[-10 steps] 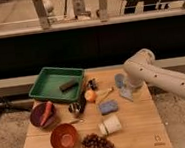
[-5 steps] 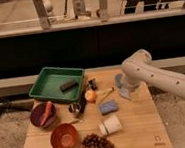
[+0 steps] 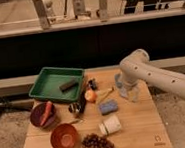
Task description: Place fork in metal cup
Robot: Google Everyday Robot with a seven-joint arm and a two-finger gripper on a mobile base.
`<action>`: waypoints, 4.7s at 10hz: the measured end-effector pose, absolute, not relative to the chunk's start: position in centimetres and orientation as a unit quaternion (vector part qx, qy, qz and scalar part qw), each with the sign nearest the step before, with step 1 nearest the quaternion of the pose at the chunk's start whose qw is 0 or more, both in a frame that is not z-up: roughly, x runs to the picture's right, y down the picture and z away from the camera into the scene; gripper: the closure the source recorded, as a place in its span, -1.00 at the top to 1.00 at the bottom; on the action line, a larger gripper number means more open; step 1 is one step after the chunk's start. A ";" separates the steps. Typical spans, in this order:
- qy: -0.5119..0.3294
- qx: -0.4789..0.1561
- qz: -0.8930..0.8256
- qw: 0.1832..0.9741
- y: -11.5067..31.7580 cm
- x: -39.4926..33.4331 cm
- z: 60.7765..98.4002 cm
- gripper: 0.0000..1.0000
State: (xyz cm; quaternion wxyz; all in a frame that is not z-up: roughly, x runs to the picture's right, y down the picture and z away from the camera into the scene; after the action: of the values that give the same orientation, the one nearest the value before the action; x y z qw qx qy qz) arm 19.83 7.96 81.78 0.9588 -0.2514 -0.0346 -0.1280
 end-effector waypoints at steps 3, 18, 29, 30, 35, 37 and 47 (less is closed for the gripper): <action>-0.049 -0.258 -0.166 0.950 8.4 17.0 81.7 0.60; -0.197 -0.227 -0.370 0.879 10.6 -8.8 73.7 0.60; -0.205 -0.260 -0.442 0.834 17.2 -13.0 78.9 0.60; -0.201 -0.261 -0.445 0.832 17.5 -13.3 79.3 0.60; -0.195 -0.262 -0.426 0.844 19.4 -13.1 81.4 0.60; -0.193 -0.265 -0.420 0.846 19.9 -12.9 81.9 0.60; -0.171 -0.293 -0.389 0.857 22.1 -14.0 83.7 0.60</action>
State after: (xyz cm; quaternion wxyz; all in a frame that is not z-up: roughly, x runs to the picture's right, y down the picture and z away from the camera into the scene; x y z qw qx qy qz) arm -14.00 22.07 83.67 0.8566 -0.2931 -0.1709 -0.3887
